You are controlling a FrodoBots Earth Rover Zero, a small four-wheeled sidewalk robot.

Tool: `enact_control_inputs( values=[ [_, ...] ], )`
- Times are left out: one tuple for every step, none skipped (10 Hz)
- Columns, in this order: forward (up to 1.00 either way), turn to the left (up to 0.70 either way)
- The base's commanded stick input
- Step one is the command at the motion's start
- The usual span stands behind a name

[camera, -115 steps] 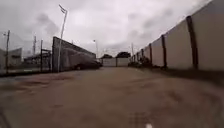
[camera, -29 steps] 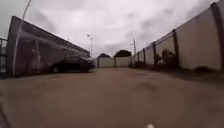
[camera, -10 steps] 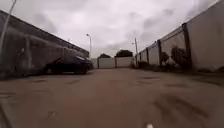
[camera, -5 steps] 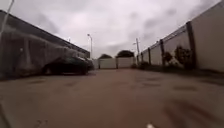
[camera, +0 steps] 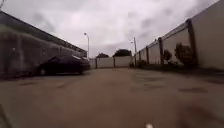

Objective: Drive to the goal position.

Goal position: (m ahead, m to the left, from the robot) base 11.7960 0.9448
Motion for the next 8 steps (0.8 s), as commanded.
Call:
enact_control_inputs(
  values=[
    [0.70,0.00],
    [0.70,0.00],
    [0.70,0.00],
    [0.70,0.00],
    [0.70,0.00],
    [0.70,0.00],
    [0.70,0.00],
    [0.70,0.00]
  ],
)
